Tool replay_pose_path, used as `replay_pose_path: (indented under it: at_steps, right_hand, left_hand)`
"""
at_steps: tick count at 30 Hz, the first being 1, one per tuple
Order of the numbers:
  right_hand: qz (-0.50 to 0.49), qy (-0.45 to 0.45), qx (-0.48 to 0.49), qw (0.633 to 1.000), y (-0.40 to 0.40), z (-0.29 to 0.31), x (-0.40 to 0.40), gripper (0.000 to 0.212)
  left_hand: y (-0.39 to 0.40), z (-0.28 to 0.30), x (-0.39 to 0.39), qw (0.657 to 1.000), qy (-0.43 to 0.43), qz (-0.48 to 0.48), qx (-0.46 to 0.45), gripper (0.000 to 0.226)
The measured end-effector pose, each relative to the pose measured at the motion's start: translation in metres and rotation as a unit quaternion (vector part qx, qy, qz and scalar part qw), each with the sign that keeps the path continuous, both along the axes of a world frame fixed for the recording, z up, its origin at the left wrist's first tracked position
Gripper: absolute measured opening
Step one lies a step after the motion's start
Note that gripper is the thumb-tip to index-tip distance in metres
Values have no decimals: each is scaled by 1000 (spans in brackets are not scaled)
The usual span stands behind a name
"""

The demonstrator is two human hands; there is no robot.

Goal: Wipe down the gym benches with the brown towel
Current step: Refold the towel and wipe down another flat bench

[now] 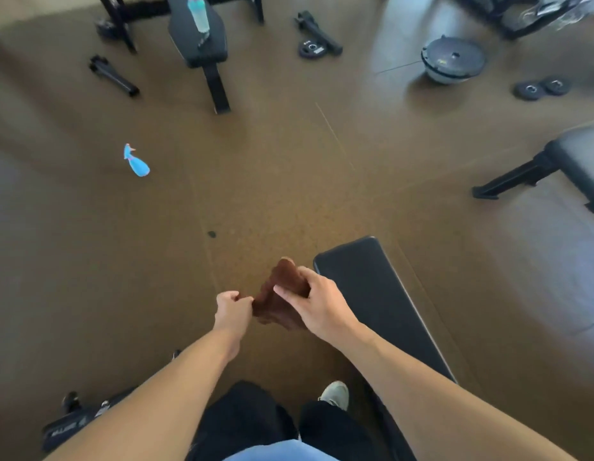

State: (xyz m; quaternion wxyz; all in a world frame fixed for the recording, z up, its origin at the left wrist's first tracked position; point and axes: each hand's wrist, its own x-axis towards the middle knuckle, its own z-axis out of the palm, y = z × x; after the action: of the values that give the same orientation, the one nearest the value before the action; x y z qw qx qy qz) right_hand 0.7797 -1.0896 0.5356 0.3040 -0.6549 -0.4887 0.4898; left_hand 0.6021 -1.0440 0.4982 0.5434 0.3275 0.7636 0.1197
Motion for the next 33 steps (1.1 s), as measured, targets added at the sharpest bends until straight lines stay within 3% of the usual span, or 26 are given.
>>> replay_pose_path:
  at_steps: [1, 3, 5, 9, 11, 18, 21, 23, 25, 27, 28, 30, 33]
  right_hand:
    - [11, -11, 10, 1000, 20, 5, 1, 17]
    - [20, -27, 28, 999, 59, 15, 3, 19]
    - [12, -35, 33, 999, 102, 21, 4, 22]
    - [-43, -77, 51, 995, 195, 21, 3, 24]
    - [-65, -92, 55, 992, 241, 20, 2, 22]
    - [-176, -103, 82, 976, 372, 24, -3, 26]
    - [-208, -97, 96, 969, 403, 25, -4, 28]
    - [-175, -129, 116, 969, 417, 17, -6, 30]
    - [-112, -162, 133, 971, 421, 6, -11, 31]
    - [-51, -192, 155, 968, 417, -8, -14, 37]
    - [-17, -214, 158, 964, 414, -17, -13, 44]
    - [27, -255, 135, 957, 410, -34, -5, 56]
    - [-89, -226, 77, 967, 422, -48, 27, 58]
  left_hand:
    - [12, 8, 4, 1000, -10, -16, 11, 51]
    - [35, 25, 10, 997, -45, -62, 28, 38]
    - [60, 31, 10, 993, -105, -60, -2, 32]
    - [123, 25, -3, 959, -273, -57, -50, 55]
    - [162, 21, -13, 939, -317, -87, -98, 66]
    - [301, 19, -35, 949, -229, -163, -146, 49]
    - [350, 23, -25, 961, -224, -87, -137, 54]
    - [380, 24, -12, 960, -254, 8, -119, 53]
    - [410, 28, 3, 942, -305, 73, -117, 60]
    - [441, 33, 17, 920, -357, 97, -132, 82]
    - [456, 33, 24, 918, -361, 90, -136, 88]
    - [485, 25, 45, 941, -312, 23, -128, 77]
    - [521, 12, 88, 979, -168, -91, -73, 44]
